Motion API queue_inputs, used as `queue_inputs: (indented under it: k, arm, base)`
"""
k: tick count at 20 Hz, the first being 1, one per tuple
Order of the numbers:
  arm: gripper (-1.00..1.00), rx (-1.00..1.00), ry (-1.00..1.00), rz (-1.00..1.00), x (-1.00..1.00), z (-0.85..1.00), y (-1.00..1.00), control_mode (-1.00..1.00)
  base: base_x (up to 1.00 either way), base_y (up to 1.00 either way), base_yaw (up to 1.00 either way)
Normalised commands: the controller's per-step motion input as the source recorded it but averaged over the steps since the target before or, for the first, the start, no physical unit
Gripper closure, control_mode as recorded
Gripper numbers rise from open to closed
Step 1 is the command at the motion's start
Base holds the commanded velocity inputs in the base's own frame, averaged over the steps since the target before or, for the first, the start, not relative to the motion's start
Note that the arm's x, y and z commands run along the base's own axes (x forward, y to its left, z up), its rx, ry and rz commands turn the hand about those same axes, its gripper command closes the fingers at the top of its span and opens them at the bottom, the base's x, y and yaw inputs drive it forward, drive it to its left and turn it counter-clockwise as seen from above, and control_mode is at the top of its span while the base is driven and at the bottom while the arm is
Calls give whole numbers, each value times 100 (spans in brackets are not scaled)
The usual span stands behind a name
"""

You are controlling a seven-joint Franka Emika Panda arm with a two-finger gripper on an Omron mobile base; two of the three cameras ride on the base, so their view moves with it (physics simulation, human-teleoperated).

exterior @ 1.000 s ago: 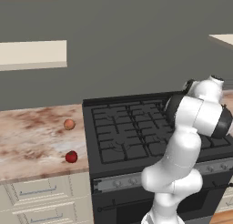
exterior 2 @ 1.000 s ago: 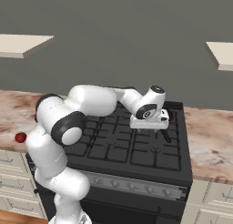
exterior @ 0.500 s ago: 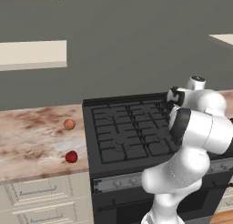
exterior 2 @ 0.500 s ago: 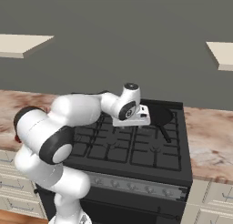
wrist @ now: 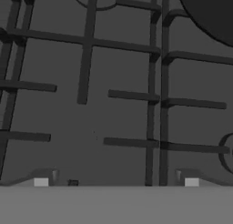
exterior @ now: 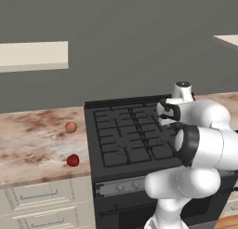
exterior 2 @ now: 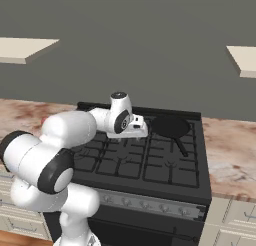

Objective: Place the pan on the rear right burner on the stove. Then place the tomato and the onion in the pan and turn on the rear right burner.

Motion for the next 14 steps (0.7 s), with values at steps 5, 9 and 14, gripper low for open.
queue_inputs:
  k: [5, 9, 14]
  arm:
    - [-100, -2, -4, -24, 0, 5, 44, -100]
    - [-100, 0, -14, -31, 0, 20, 39, -100]
    - [-100, 0, -18, -21, 0, 22, 42, -100]
  base:
    - [0, 0, 0]
    - [0, 0, 0]
    - [0, 0, 0]
